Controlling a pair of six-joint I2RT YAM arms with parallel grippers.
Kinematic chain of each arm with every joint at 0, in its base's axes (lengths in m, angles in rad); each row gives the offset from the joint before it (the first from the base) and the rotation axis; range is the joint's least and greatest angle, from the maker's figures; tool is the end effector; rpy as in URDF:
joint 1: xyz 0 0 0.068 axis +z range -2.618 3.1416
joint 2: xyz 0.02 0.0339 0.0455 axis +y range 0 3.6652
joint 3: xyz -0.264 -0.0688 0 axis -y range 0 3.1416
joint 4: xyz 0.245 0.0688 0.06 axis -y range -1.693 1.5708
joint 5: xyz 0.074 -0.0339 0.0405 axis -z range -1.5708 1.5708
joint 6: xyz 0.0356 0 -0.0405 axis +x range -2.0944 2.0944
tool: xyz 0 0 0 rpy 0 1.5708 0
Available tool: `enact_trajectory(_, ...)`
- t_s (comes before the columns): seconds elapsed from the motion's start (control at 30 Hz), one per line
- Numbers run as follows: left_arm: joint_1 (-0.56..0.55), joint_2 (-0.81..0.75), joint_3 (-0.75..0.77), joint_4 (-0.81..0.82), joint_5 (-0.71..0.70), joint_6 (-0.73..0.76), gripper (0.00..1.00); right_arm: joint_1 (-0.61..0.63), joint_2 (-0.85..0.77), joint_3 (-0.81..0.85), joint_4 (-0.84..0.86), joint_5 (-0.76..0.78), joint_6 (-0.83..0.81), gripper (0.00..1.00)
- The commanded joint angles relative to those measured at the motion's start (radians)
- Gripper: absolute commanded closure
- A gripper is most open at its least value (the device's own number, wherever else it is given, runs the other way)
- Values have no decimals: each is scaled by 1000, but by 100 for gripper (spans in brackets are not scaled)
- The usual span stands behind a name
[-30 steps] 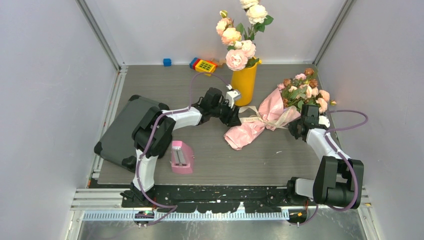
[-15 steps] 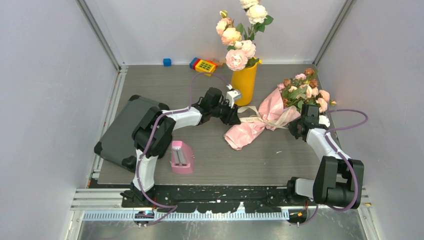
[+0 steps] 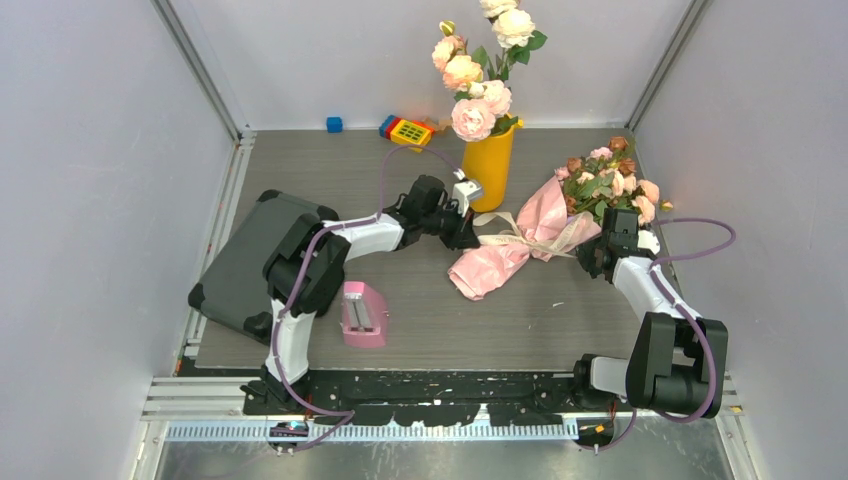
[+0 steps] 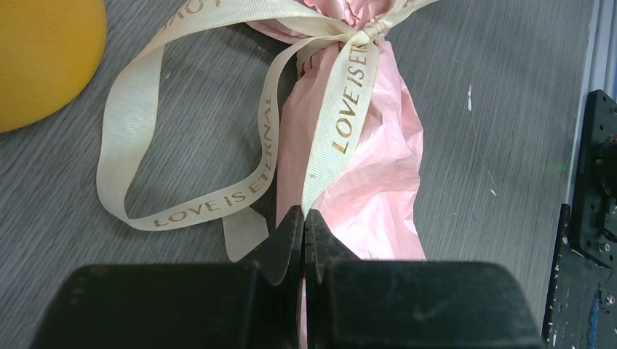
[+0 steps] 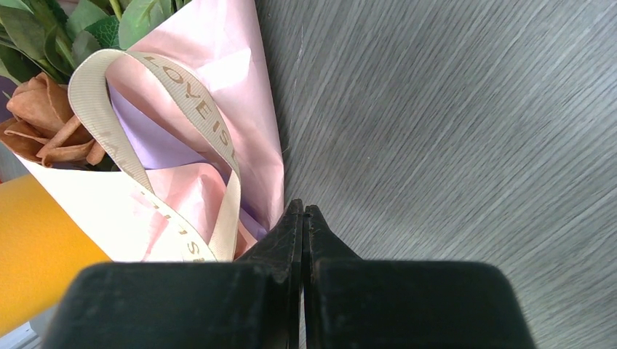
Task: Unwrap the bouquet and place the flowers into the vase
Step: Untie the ribbon from the wrapping paper.
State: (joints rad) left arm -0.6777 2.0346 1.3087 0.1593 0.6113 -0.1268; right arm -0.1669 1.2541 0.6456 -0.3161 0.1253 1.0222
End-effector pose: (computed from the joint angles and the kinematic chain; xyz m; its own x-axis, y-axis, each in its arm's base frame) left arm 0.3363 -0.2969 0.1765 -0.5274 0.2916 -0.7980 0.8307 0.3742 -0.4123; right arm 0.2349 -0.0441 0.1863 -0.2066 0.8933 -0.3991 0.7964 0.3905 0.4618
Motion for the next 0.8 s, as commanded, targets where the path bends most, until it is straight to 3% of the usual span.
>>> enact_trajectory(0.0, 0, -76, 1, -18, -26, 11, 100, -3, -43, 29, 4, 34, -25, 100)
enact_trajectory(0.77, 11, -150, -37, -92, -167, -6, 100, -3, -86, 24, -57, 142, -74, 100)
